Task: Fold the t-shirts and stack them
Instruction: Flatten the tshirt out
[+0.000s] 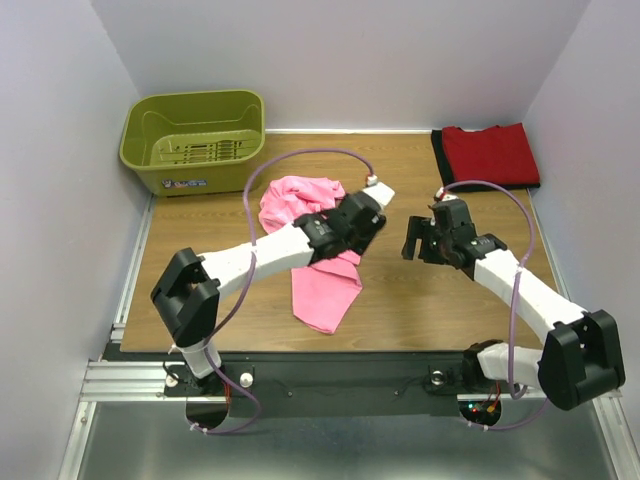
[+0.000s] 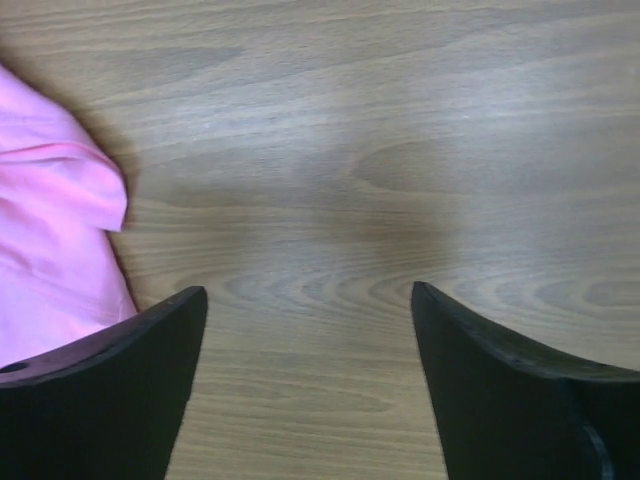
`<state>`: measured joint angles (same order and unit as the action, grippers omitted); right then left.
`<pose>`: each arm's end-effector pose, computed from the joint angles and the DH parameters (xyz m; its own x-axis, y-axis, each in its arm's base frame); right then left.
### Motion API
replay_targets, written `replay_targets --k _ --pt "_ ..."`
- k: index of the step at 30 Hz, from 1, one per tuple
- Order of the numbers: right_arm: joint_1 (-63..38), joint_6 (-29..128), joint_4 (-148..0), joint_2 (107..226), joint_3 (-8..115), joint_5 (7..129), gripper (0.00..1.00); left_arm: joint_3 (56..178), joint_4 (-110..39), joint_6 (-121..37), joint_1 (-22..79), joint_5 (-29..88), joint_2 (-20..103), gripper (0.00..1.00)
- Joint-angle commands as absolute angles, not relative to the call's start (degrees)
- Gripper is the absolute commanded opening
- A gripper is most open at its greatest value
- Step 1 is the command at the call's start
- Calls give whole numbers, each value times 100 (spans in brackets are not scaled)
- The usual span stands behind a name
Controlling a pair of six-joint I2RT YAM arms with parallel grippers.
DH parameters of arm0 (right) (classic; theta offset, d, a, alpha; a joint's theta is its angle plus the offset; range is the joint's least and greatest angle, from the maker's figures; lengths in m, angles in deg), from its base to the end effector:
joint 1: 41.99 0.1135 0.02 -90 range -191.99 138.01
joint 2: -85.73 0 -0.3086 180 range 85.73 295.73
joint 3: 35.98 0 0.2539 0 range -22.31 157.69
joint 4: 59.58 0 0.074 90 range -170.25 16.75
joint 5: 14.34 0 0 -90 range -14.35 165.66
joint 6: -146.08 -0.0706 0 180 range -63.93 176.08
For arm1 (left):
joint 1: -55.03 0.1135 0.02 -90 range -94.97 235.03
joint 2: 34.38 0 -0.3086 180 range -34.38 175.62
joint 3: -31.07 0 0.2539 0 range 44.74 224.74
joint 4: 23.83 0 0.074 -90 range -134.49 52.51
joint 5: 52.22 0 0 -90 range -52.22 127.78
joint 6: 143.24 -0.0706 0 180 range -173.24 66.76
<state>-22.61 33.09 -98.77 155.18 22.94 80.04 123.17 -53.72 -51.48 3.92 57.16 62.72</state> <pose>0.2420 0.0794 0.2459 -0.7735 0.1407 -0.6179 0.0194 0.9798 0.1989 0.2859 -0.3172 0.3172 -0.3763 0.4203 -0.8257 0.5521 0.8174 0.1645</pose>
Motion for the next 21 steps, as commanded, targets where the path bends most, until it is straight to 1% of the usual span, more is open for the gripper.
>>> replay_targets --k 1,3,4,8,13,21 --pt "-2265 3164 -9813 15314 2199 8567 91 12269 -5638 -4411 -59 5519 6359 60" --pt "-2265 3138 -9821 15297 2137 8611 94 12436 -5674 -4322 -191 5510 6580 57" --pt "-2265 3094 -9821 15288 2094 8655 94 12585 -5709 -4252 -218 5501 6816 54" --pt "-2274 3015 -9830 15139 1962 8734 95 12937 -5788 -4216 -245 5369 7354 50" --pt "-2274 2918 -9856 14875 1856 8822 95 13087 -5815 -4313 -245 5396 7845 50" --pt "-2274 2874 -9927 14813 1821 8778 96 13245 -5806 -4436 -236 5369 8207 50"
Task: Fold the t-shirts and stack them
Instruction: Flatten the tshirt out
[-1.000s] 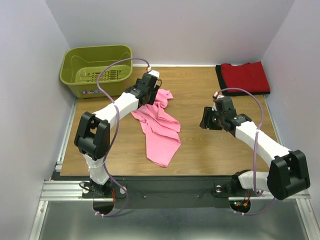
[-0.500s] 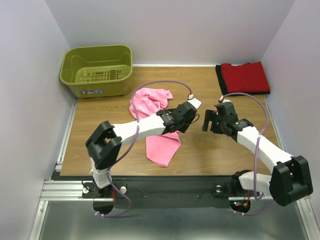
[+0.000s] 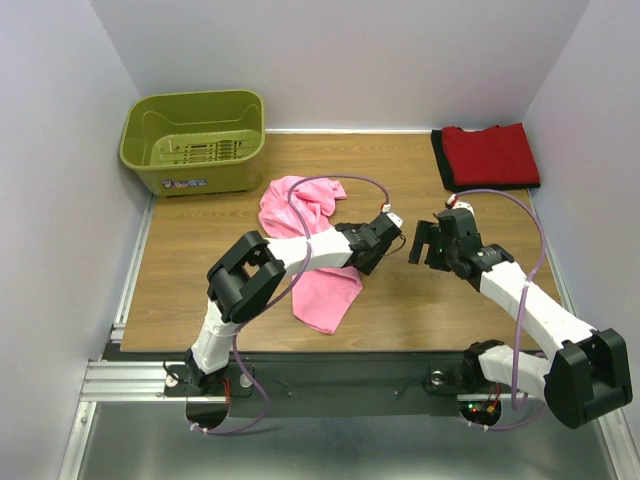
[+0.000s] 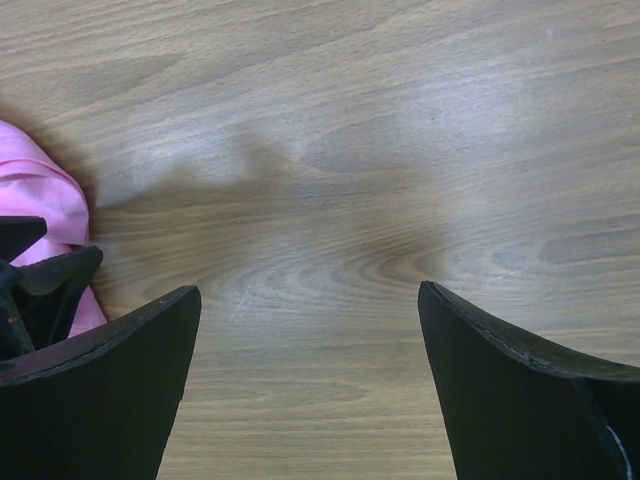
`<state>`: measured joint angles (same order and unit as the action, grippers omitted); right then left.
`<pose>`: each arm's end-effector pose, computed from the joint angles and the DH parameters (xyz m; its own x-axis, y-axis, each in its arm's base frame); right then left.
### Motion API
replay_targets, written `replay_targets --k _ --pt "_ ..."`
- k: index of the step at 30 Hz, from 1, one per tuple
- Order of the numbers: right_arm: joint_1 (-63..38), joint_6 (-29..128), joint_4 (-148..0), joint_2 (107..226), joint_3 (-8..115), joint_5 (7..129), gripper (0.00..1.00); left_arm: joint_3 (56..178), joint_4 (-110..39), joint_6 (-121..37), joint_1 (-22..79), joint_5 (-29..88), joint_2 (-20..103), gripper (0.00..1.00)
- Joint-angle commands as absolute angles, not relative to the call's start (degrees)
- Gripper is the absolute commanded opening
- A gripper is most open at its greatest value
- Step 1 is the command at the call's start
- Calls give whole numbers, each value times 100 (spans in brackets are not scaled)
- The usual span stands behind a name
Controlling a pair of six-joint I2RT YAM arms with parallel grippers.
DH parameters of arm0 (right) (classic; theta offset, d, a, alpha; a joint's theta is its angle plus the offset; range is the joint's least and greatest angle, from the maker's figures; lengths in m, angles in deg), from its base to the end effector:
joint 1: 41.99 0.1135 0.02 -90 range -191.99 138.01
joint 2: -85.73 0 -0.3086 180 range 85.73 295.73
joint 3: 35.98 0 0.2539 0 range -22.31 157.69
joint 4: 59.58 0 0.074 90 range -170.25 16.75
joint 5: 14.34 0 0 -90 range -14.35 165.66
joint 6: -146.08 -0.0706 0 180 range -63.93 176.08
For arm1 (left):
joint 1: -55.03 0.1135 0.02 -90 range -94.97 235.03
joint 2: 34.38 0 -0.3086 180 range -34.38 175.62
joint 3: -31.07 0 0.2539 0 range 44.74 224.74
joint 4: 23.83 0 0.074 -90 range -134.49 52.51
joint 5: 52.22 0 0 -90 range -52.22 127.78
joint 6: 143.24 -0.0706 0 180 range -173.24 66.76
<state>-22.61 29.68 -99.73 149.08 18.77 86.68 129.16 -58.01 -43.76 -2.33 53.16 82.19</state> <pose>0.2187 0.0626 0.2436 -0.7272 0.2068 -0.6545 0.1301 0.9778 0.1644 0.2774 -0.3983 0.1961 -0.5424 0.5524 -0.6330 0.6446 0.7568 0.1081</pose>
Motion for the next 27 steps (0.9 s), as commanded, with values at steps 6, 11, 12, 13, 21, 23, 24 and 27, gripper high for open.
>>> replay_targets --k 6,11,12,13,21,23,24,27 --pt "-2274 2848 -9944 14761 1803 8770 96 13342 -5850 -4541 -183 5387 8400 50" --pt "-2274 2839 -9944 14752 1794 8761 96 13351 -5885 -4603 -69 5387 8523 50" --pt "-2274 2839 -9944 14752 1794 8761 96 13377 -5894 -4612 -60 5369 8576 50" --pt "-2274 2839 -9953 14752 1794 8761 96 13377 -5894 -4620 -60 5334 8594 50" --pt "-2274 2848 -9944 14743 1786 8734 96 13430 -6061 -4691 36 5106 8805 30" --pt "-2274 2848 -9944 14734 1794 8726 96 13430 -6105 -4708 45 5044 8840 16" --pt "-2274 2848 -9944 14734 1786 8726 96 13404 -6105 -4708 45 5027 8840 11" --pt "-2274 2848 -9944 14717 1786 8708 96 13360 -6087 -4682 98 5026 8788 0"
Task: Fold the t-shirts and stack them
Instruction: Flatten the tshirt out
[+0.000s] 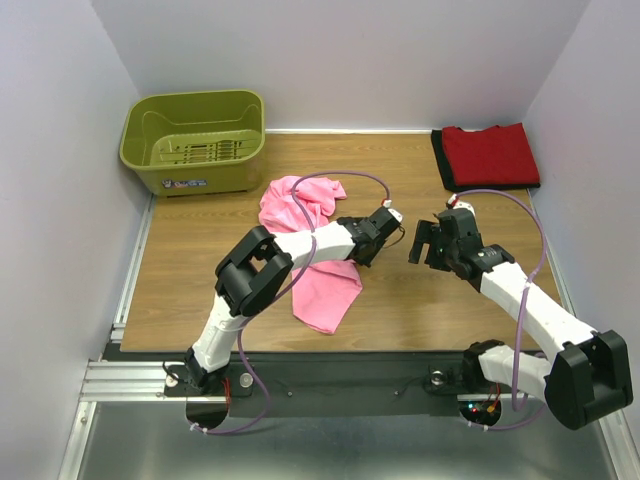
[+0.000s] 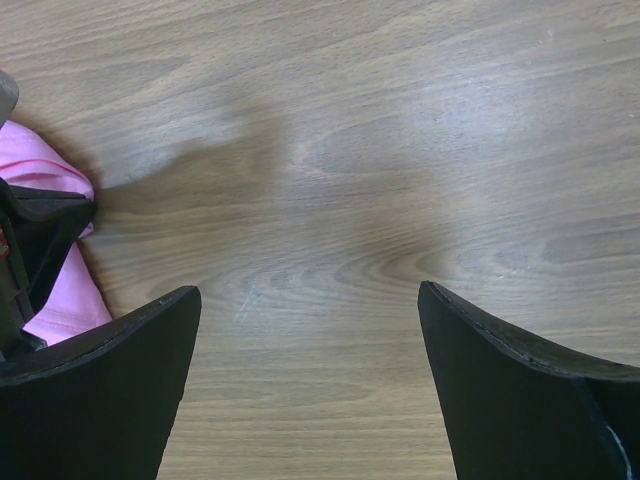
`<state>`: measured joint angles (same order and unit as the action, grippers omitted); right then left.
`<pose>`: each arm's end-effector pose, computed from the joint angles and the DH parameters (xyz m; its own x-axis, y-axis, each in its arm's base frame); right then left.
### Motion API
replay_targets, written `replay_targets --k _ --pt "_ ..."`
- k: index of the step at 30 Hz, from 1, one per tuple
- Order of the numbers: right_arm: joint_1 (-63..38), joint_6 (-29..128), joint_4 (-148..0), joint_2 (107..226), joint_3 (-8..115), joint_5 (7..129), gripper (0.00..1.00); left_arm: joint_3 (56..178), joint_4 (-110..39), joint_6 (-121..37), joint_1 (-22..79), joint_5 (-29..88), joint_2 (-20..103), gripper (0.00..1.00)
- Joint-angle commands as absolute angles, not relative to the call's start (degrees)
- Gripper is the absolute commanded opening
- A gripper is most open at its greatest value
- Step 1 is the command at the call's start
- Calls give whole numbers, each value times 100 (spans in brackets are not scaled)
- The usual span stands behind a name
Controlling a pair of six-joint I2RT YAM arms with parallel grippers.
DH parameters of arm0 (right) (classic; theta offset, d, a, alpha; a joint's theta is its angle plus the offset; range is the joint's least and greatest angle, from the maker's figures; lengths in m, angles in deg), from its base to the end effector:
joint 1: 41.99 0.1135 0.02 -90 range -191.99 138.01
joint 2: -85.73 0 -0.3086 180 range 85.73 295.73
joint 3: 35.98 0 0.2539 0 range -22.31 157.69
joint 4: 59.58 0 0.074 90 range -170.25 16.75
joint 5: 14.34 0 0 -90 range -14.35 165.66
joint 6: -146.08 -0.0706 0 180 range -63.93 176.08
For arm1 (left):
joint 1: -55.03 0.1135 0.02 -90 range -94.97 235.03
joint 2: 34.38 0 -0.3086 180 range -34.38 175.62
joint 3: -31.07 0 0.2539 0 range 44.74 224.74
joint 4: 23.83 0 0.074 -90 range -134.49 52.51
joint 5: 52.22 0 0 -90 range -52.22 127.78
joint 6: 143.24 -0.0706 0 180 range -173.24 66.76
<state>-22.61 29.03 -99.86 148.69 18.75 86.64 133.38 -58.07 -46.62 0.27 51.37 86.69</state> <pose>0.2176 0.0623 0.2447 -0.7233 0.2188 -0.6549 0.1372 0.9751 0.1742 0.3052 -0.4033 0.1823 -0.5399 0.5700 -0.6194 0.6544 0.7470 0.1170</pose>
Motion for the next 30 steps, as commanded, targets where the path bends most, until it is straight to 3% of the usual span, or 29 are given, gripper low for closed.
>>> replay_targets --k 1,10,17,20,24,30 --pt "-2274 2856 -9944 14717 1794 8699 96 13351 -6070 -4682 98 5035 8787 0" --pt "-2274 3041 -9769 14480 1952 8524 95 13482 -6060 -4726 300 5527 7410 0" --pt "-2274 2998 -9243 14584 2189 7876 95 15466 -6992 -5613 555 6054 6810 0" --pt "-2274 2918 -8882 14734 2269 7384 95 15732 -7317 -5807 546 5784 6468 0" --pt "-2274 2988 -8661 15190 2593 6986 92 15137 -7336 -5798 546 5440 5590 0" --pt "-2274 3199 -8152 16104 3051 6555 86 14020 -7282 -5588 590 6089 4323 0"
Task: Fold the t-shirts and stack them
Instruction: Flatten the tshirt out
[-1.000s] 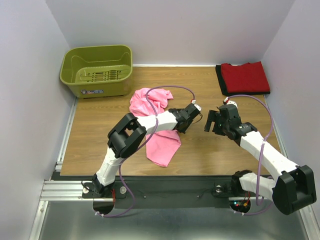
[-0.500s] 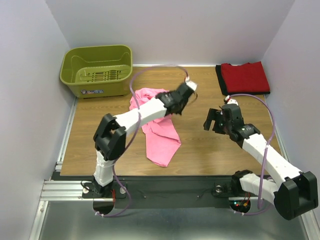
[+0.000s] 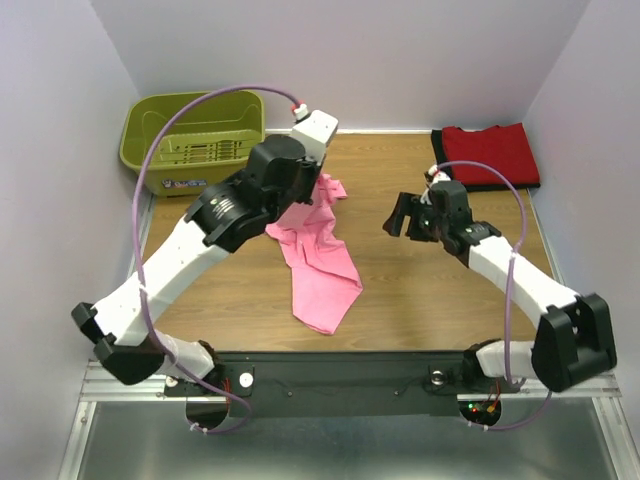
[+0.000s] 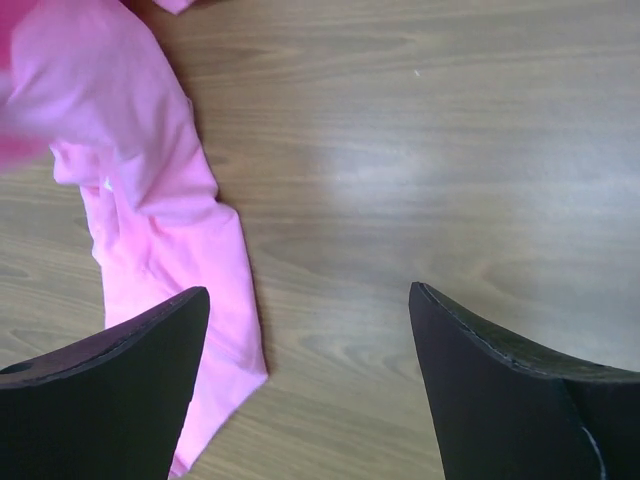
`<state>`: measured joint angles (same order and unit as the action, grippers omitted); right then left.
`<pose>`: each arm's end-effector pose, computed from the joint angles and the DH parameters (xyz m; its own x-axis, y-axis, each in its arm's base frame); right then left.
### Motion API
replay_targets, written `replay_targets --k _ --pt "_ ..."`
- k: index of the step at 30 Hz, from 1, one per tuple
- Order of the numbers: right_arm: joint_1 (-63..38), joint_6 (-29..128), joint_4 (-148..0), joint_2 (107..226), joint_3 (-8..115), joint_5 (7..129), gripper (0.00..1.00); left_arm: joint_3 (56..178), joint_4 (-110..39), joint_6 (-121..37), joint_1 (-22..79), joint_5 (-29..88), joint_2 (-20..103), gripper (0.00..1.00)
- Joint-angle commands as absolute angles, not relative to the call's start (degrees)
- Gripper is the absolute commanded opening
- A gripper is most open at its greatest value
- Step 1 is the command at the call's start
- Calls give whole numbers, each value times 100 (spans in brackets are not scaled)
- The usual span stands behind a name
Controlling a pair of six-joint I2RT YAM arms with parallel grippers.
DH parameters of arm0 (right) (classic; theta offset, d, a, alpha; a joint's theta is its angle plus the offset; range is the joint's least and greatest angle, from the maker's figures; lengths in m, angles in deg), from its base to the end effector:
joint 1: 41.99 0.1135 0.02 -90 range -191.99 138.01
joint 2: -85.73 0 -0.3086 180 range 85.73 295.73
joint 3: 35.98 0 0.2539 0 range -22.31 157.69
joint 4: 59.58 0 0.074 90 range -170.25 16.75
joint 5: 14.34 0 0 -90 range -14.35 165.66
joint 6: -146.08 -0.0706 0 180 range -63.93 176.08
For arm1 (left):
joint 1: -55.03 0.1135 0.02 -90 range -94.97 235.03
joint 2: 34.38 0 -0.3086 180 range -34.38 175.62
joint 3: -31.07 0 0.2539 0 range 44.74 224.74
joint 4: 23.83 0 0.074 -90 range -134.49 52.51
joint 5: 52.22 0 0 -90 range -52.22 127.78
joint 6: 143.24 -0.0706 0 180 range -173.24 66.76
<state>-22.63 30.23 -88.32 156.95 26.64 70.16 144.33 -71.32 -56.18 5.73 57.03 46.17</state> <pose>0.2680 0.1013 0.2802 -0.6902 0.2175 -0.6901 -0.1121 0.9101 0.3990 0.2256 -0.2266 0.5192 -0.1401 0.2371 -0.9613 0.5157 0.8463 0.1336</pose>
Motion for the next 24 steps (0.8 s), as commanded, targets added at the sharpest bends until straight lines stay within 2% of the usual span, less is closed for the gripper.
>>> replay_targets --k 1,6,14,24 --pt "-2274 3225 -8090 16279 3129 6468 85 13958 -7309 -5544 599 6125 4235 0" --pt "-2274 3182 -7721 17229 3701 5729 80 13457 -7432 -5341 652 6186 3690 0" --pt "-2160 3278 -7405 18820 4773 5667 73 12754 -7581 -4543 652 6247 2918 0" --pt "-2116 2990 -7185 20761 6390 5720 66 13175 -7696 -4427 687 6810 2249 0"
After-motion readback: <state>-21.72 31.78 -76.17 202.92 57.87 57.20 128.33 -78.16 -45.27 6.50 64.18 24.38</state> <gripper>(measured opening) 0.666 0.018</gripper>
